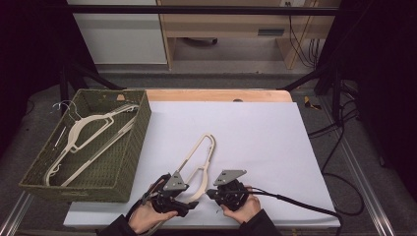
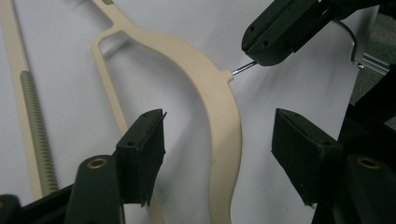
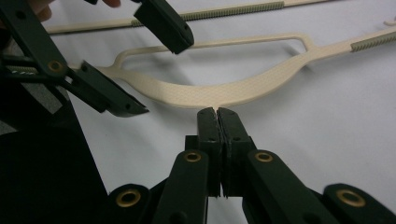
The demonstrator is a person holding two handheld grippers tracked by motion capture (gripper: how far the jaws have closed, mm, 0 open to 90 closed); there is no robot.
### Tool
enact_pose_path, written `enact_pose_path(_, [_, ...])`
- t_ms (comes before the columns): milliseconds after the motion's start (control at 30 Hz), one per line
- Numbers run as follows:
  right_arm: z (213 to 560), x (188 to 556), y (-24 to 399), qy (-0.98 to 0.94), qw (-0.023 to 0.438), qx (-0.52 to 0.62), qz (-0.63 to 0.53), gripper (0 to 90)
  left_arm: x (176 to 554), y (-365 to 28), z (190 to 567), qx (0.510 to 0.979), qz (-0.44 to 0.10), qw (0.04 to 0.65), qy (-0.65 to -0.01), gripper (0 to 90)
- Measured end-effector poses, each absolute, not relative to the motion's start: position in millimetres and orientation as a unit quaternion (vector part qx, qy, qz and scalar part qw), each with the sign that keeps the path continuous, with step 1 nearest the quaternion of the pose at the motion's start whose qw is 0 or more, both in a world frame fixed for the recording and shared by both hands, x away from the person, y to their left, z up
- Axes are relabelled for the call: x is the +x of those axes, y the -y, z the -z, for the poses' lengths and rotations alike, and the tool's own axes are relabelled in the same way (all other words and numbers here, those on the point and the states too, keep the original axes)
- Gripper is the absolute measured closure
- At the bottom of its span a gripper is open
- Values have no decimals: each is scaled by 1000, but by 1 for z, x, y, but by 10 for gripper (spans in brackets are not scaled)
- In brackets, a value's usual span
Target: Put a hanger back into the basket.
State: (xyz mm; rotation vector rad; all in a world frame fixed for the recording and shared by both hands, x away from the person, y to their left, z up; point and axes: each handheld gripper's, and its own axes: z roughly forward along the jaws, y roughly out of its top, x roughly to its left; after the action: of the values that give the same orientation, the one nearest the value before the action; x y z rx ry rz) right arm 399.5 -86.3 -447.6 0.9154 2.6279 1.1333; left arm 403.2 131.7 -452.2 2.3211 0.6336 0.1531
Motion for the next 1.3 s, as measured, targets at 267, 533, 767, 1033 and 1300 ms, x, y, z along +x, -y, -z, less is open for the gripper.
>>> enact_pose_path(267, [440,401,88,-870,71,299,-385,895,403,-126,452,906,-53,339,-250,465])
enact_pose_path(533, [432,400,88,-871,83,293,-386,895,402,-115,453,912,-67,316,-253,576])
enact_pose_path(767, [428,399,88,-869,86,291,-391,894,403,-116,452,909,-58,319,-261,726])
enact_pose_path(1033, [418,396,95,-857,94,277,-424,838,401,-118,446,909,-65,319,-262,734])
enact_pose_path(1300, [386,397,145,-787,135,311,-516,634,398,-124,438,904,-65,325,-269,738])
